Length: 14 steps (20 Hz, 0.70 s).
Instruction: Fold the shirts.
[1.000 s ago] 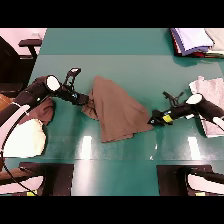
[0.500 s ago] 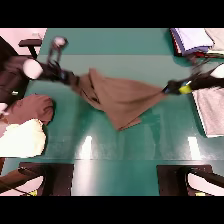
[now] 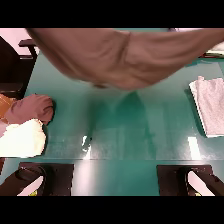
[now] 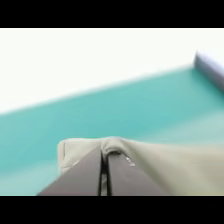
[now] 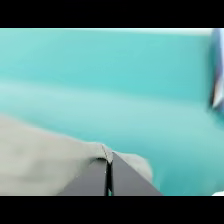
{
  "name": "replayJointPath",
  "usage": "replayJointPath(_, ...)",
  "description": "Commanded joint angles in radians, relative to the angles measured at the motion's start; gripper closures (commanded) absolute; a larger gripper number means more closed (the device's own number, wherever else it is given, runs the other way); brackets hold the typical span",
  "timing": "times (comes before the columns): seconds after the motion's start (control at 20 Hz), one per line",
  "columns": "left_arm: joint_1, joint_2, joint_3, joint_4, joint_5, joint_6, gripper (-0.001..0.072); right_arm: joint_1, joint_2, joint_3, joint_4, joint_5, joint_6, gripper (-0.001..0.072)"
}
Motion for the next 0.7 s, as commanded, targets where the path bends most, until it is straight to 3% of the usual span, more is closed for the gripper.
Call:
replayJointPath(0.0,0.001,0.101,0.117,-0.030,-0.005,-0.001,0.0679,-0.083,0.051,0.185,-0.003,0.036,0.002,0.0699)
replayJointPath(0.2,0.000,0.128,0.155,-0.055,-0.045,-0.001,0.0680,-0.190,-0.048,0.397,0.000,0.160,0.022,0.0699)
replayJointPath(0.3,0.001,0.091,0.154,-0.051,-0.136,0.000,0.0680,-0.196,-0.112,0.418,0.006,0.176,0.041,0.0699)
replayJointPath(0.5,0.001,-0.101,0.097,-0.044,-0.407,0.037,0.0678,-0.083,-0.245,0.245,-0.005,0.149,0.043,0.0699)
replayJointPath(0.65,0.001,-0.272,-0.075,-0.045,-0.422,0.061,0.0678,0.031,-0.411,0.149,-0.095,0.148,0.059,0.0699)
